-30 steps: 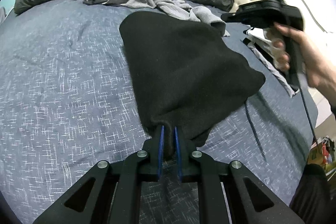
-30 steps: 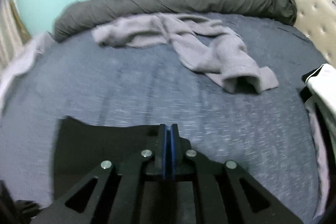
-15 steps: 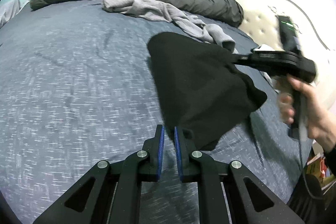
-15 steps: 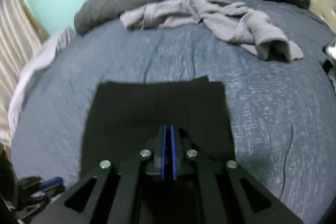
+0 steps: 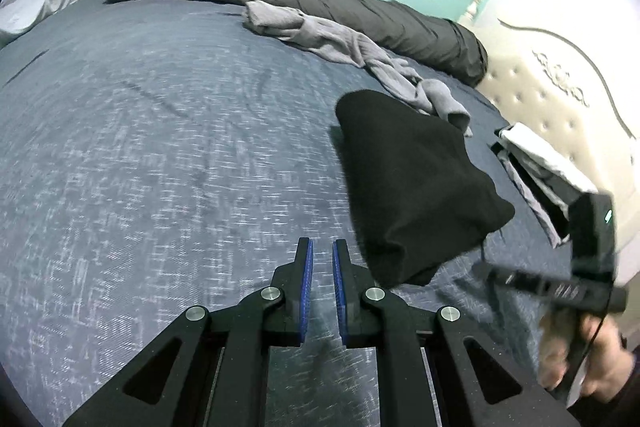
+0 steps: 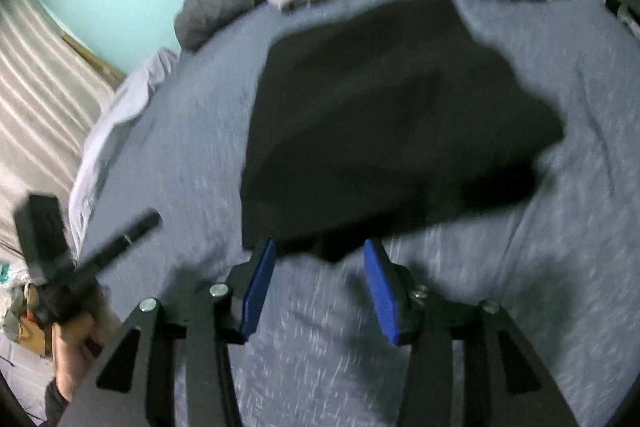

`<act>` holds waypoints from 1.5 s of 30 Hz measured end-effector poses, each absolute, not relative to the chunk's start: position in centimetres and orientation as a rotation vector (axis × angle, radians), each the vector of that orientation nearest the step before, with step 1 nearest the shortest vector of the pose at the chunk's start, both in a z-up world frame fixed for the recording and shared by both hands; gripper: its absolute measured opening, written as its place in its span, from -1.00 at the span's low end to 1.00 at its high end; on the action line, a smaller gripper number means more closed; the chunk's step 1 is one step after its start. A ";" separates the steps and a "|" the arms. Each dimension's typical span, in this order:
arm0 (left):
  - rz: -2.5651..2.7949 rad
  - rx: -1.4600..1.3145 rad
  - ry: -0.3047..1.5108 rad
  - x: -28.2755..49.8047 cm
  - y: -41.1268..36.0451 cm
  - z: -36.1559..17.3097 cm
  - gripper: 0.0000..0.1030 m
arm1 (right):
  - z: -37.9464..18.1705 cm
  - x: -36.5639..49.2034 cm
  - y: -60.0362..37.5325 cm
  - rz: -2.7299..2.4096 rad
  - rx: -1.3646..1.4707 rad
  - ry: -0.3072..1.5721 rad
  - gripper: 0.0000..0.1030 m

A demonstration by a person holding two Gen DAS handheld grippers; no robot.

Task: Fold clothes

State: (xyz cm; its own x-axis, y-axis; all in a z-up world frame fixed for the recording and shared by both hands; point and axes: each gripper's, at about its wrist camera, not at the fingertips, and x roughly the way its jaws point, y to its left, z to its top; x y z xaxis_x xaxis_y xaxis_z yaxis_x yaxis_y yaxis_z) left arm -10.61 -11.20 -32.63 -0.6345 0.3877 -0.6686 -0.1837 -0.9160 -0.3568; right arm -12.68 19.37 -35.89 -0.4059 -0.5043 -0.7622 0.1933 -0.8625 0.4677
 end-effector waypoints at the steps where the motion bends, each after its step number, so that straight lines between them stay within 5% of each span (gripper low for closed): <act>1: 2.562 -1.131 -0.379 -10.5 -11.6 -32.6 -0.78 | -36.3 -12.7 19.0 -2.286 1.405 -0.434 -0.03; 5: 2.572 -1.121 -0.408 -10.2 -12.5 -32.4 -0.78 | -37.7 -13.0 17.7 -2.296 1.408 -0.510 0.19; 18: 2.587 -1.105 -0.459 -10.3 -14.2 -32.0 -0.78 | -39.9 -16.4 14.9 -2.289 1.454 -0.662 0.20; 19: 2.587 -1.106 -0.458 -10.3 -14.2 -32.0 -0.78 | -40.1 -16.6 14.9 -2.288 1.460 -0.670 0.17; 23: 2.588 -1.108 -0.448 -10.3 -14.0 -32.0 -0.78 | -40.1 -16.7 15.0 -2.316 1.453 -0.676 -0.51; 26: 2.591 -1.113 -0.445 -10.3 -13.9 -32.0 -0.78 | -39.8 -16.5 15.5 -2.342 1.425 -0.666 -0.84; 45: 2.542 -1.094 -0.397 -9.8 -9.5 -31.1 -0.78 | -34.8 -10.8 26.9 -2.383 1.396 -0.585 -0.89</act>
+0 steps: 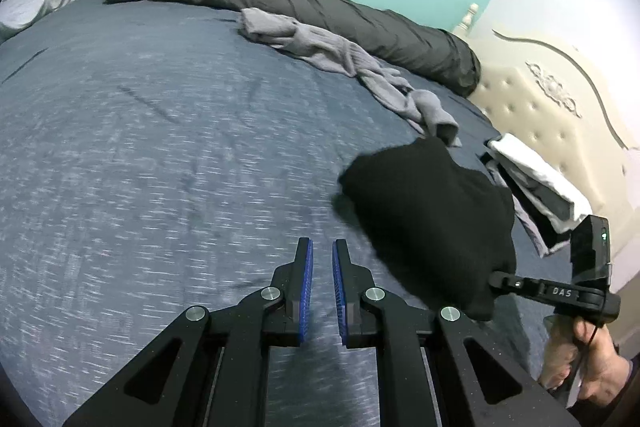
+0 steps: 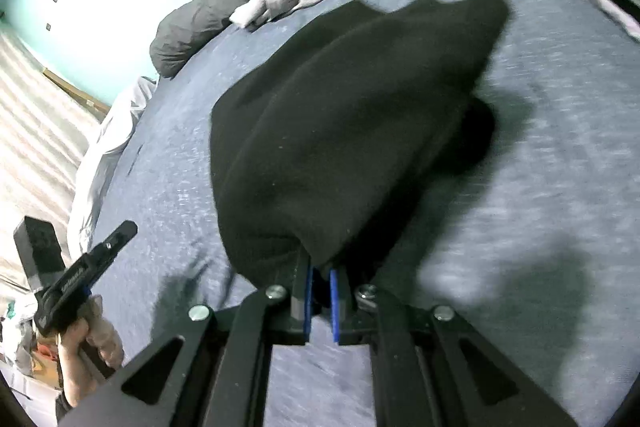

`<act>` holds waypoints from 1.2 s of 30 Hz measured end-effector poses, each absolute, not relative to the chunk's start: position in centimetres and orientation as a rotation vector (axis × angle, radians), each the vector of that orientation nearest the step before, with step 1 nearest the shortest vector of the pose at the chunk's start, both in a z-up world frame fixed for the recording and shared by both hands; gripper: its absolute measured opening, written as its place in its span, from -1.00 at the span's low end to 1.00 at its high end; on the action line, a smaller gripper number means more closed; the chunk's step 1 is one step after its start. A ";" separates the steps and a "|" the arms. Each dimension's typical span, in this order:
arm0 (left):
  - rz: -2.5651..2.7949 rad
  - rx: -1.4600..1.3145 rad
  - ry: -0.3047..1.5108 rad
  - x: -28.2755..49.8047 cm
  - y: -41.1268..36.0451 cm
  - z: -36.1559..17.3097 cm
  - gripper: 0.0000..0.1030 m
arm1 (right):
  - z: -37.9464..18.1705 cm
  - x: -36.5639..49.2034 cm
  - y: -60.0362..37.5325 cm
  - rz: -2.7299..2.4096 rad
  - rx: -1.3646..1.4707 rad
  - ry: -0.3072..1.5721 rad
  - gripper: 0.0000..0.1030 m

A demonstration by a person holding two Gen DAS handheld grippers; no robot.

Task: Fold clothes

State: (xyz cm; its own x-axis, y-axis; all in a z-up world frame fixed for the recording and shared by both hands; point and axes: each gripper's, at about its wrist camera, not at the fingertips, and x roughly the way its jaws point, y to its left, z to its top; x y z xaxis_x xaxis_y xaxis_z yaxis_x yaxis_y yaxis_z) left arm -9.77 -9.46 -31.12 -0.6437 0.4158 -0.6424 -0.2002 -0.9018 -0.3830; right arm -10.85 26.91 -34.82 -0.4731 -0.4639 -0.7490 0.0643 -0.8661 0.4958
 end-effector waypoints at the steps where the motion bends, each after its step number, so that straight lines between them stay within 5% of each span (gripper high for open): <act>1: 2.536 -1.092 -0.386 -9.8 -8.8 -31.0 -0.78 | -34.6 -10.4 28.0 -2.394 1.400 -0.582 -0.89; 23: 2.252 -1.130 -0.218 -10.3 5.4 -32.0 -0.76 | -34.9 -9.8 40.6 -2.390 1.584 -0.458 -0.87; 28: 2.218 -1.155 -0.187 -10.2 7.7 -32.4 -0.44 | -34.6 -9.6 41.0 -2.380 1.590 -0.444 -0.81; 30: 2.217 -1.158 -0.214 -10.3 7.8 -32.3 0.04 | -33.6 -9.1 41.4 -2.425 1.562 -0.411 -0.70; 34: 2.204 -1.175 -0.270 -11.1 8.0 -32.7 0.11 | -31.9 -8.5 42.7 -2.467 1.474 -0.469 -0.22; 36: 2.198 -1.186 -0.302 -11.6 8.3 -33.0 0.11 | -31.6 -8.7 43.1 -2.463 1.450 -0.500 -0.21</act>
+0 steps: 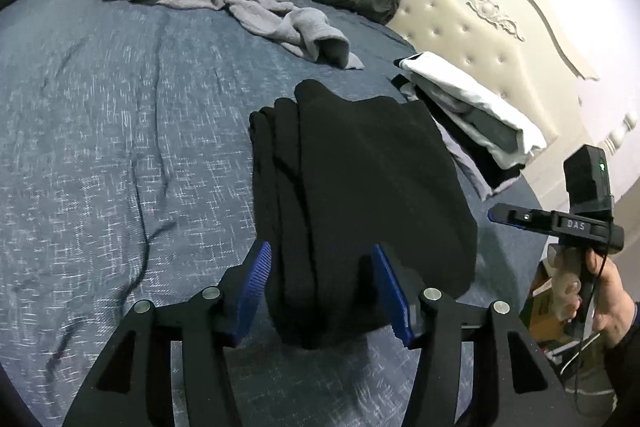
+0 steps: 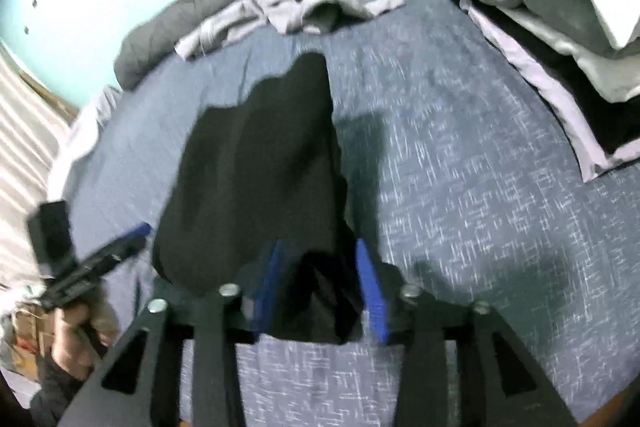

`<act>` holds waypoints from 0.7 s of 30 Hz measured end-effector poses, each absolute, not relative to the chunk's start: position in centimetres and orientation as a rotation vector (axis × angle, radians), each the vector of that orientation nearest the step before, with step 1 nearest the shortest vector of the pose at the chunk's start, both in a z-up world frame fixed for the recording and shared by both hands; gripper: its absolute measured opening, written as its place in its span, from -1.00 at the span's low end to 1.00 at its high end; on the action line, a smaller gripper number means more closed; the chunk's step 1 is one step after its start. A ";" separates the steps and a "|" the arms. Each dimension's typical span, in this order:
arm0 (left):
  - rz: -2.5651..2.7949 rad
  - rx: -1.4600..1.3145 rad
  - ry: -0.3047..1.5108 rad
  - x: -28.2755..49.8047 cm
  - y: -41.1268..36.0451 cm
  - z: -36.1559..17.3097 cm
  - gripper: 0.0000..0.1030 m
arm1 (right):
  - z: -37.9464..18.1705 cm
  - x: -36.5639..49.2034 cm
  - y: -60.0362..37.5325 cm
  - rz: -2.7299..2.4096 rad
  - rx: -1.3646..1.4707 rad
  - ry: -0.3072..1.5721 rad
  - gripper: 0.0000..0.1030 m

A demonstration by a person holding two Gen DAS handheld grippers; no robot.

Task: Fold clothes

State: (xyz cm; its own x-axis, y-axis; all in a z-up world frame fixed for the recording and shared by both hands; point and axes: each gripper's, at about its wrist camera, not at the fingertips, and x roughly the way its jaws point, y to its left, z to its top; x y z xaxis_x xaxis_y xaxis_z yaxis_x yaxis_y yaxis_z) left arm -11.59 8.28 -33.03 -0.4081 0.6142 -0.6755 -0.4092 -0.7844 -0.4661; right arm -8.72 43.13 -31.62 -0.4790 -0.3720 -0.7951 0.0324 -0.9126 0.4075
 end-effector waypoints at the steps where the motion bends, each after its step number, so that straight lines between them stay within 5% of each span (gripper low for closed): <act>1: 2.192 -1.190 -0.320 -11.8 8.4 -33.2 0.10 | -31.6 -9.0 43.2 -2.466 1.454 -0.502 -0.21; 5: 2.177 -1.190 -0.342 -12.4 9.3 -33.4 0.08 | -32.7 -9.8 43.4 -2.435 1.458 -0.570 -0.21; 14: 2.150 -1.205 -0.318 -13.4 10.8 -34.1 -0.88 | -34.3 -11.7 41.9 -2.381 1.494 -0.581 -0.21; 17: 2.159 -1.197 -0.319 -13.4 10.8 -34.0 -0.91 | -34.9 -12.2 41.8 -2.378 1.500 -0.574 -0.23; 18: 2.162 -1.195 -0.322 -13.4 10.7 -34.0 -0.92 | -34.9 -12.2 41.7 -2.379 1.499 -0.569 -0.30; 20: 2.182 -1.182 -0.327 -13.2 10.3 -33.7 -0.92 | -34.9 -12.2 41.7 -2.391 1.498 -0.540 -0.84; 21: 2.197 -1.174 -0.329 -13.1 10.1 -33.5 -0.92 | -34.8 -12.1 41.6 -2.401 1.492 -0.517 -0.90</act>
State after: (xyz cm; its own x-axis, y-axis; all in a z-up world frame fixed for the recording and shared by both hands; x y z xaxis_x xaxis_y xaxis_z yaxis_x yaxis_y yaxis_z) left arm -13.09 10.14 -33.52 -0.4136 0.6253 -0.6618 -0.4043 -0.7774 -0.4819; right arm -12.15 41.64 -34.82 -0.4348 -0.4044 -0.8046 0.0374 -0.9008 0.4326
